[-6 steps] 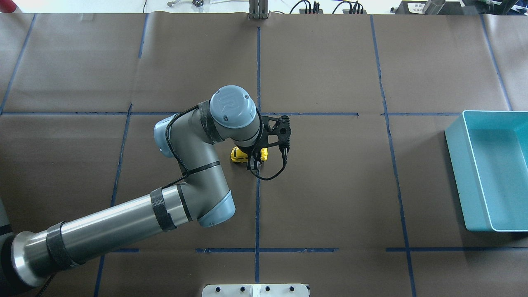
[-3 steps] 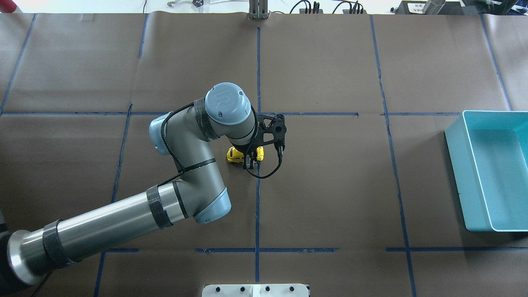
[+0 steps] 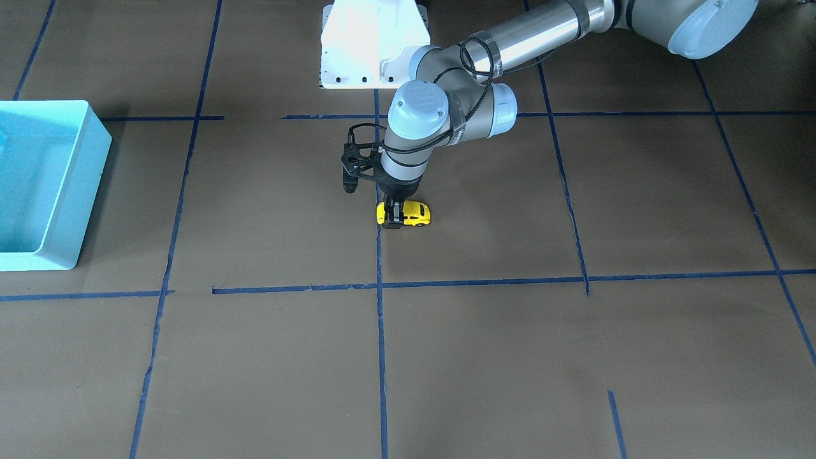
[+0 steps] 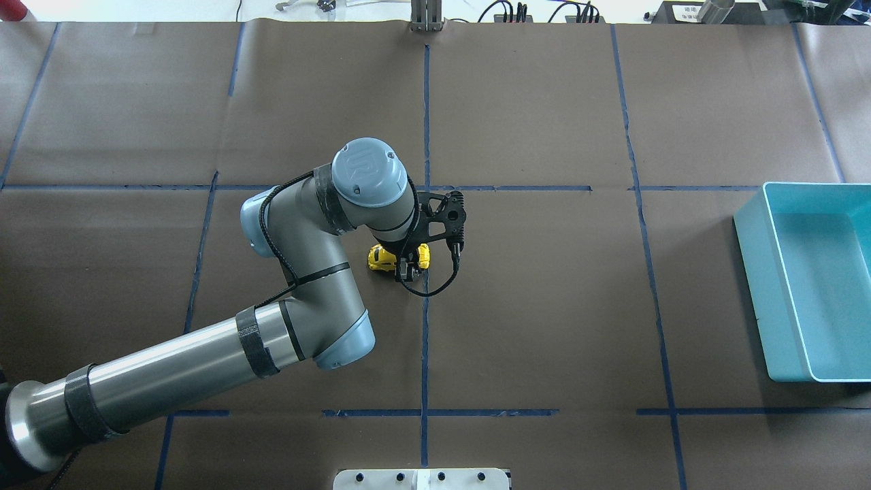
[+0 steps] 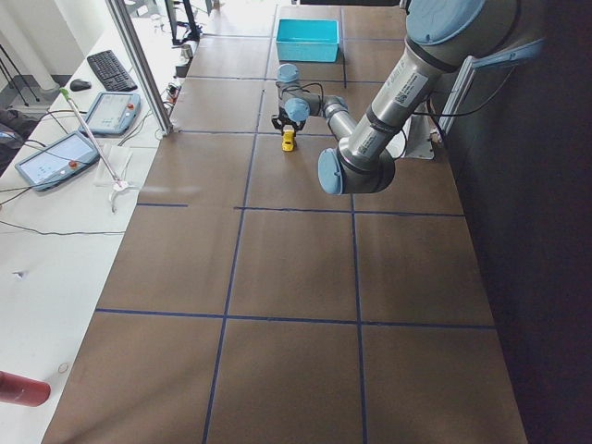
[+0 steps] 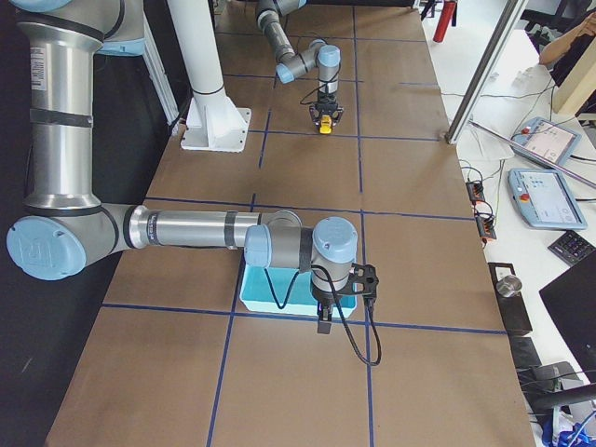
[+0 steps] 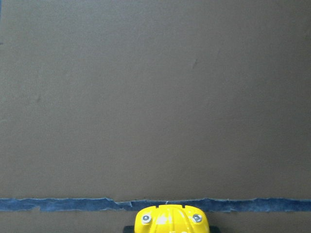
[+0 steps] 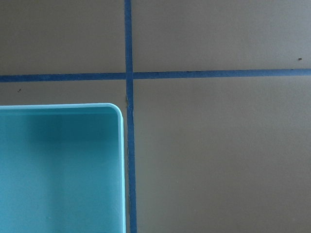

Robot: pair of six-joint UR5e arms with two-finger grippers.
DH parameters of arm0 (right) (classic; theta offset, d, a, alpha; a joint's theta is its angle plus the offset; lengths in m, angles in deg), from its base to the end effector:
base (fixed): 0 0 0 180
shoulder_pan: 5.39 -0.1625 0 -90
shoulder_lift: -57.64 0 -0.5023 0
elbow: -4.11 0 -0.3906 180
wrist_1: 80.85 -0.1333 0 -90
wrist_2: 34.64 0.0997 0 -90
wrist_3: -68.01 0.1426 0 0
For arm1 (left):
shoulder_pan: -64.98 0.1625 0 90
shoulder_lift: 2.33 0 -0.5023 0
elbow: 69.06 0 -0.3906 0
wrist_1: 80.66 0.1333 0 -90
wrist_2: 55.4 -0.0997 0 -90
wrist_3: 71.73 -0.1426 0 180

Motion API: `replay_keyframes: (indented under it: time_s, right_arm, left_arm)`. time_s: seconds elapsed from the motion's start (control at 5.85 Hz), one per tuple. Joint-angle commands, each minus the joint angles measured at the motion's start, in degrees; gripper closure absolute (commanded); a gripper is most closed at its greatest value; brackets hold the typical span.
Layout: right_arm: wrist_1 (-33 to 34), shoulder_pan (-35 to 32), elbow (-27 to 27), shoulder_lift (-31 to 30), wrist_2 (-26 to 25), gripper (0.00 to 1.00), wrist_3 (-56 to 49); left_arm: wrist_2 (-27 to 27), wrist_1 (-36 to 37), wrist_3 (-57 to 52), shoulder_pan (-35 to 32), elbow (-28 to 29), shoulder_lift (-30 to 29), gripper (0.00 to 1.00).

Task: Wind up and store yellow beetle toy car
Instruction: 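Keep dragging the car backward toward the left arm's base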

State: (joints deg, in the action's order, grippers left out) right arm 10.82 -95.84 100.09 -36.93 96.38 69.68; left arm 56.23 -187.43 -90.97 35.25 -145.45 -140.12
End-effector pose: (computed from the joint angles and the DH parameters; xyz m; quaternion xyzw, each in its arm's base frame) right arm 0.0432 -0.4493 0.7616 -0.0059 -0.3503 0.0181 0.9364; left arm 0.7076 -0.4971 0.2866 0.3363 0.3067 0.6291 0.6301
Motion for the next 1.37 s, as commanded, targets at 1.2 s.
replay_keyframes:
  time_s: [1.2]
  right_arm:
    - [-0.1, 0.0, -1.3, 0.0, -0.1, 0.00, 0.0]
  left_arm:
    - [0.4, -0.2, -0.2, -0.8, -4.5, 4.8, 0.97]
